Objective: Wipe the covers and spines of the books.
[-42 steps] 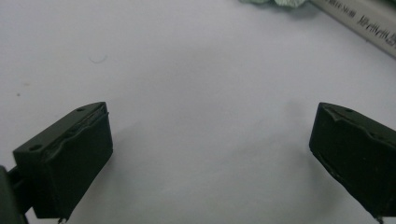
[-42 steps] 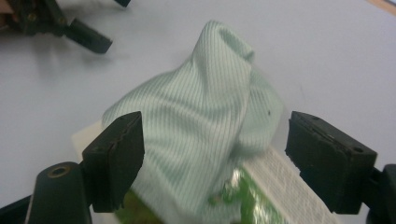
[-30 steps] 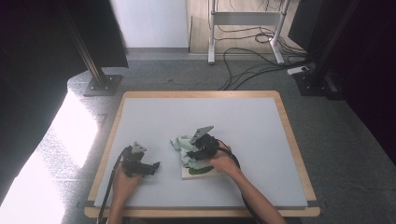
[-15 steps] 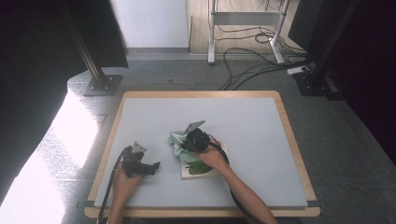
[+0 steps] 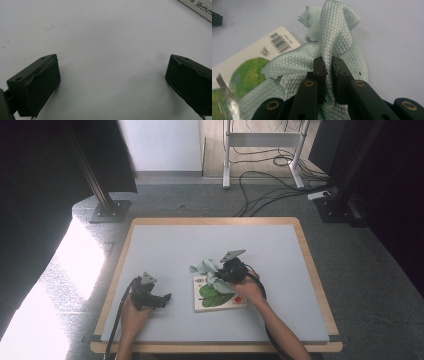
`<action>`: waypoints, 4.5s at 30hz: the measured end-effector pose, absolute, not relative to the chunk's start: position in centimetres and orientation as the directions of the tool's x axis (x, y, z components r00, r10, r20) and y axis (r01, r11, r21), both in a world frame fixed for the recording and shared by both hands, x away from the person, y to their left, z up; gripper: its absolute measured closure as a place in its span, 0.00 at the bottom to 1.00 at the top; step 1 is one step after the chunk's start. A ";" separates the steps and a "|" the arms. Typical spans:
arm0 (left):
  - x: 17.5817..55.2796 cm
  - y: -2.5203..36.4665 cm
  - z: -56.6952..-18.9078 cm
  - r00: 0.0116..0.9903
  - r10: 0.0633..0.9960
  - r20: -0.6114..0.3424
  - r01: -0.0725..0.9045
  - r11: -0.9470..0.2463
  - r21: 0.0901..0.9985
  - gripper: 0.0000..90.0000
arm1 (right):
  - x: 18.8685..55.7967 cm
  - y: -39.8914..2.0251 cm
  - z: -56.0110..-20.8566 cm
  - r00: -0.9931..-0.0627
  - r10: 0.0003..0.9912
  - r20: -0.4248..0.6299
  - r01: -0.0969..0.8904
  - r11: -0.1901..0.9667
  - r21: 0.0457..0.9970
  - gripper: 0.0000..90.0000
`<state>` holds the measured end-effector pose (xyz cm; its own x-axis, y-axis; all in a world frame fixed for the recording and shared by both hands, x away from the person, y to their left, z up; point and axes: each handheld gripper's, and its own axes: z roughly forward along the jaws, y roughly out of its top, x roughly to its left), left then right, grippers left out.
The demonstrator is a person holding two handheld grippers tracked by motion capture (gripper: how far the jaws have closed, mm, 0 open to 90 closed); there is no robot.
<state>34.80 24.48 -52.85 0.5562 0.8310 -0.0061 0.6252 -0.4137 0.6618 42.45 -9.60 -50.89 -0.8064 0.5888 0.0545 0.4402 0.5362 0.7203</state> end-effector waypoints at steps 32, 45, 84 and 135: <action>34.8 24.5 -52.9 0.555 0.832 -0.006 0.625 -0.413 0.663 0.00 | 42.2 -10.4 -50.9 -0.804 0.591 0.065 0.446 0.528 0.722 0.90; 34.8 24.5 -52.9 0.554 0.832 -0.006 0.626 -0.412 0.663 0.00 | 41.8 -17.0 -51.2 -0.730 0.679 0.074 0.509 0.468 0.722 0.90; 34.7 24.5 -52.9 0.553 0.833 -0.006 0.626 -0.411 0.663 0.00 | 38.8 -12.5 -51.2 -0.826 0.560 0.063 0.418 0.533 0.736 0.90; 34.7 24.4 -52.9 0.552 0.834 -0.005 0.625 -0.410 0.665 0.00 | 36.8 -7.2 -51.2 -0.896 0.428 0.118 0.366 0.563 0.741 0.90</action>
<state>34.70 24.43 -52.86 0.5522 0.8337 -0.0052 0.6249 -0.4098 0.6646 36.77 -7.16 -51.15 -0.8962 0.4277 0.1183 0.3664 0.5629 0.7409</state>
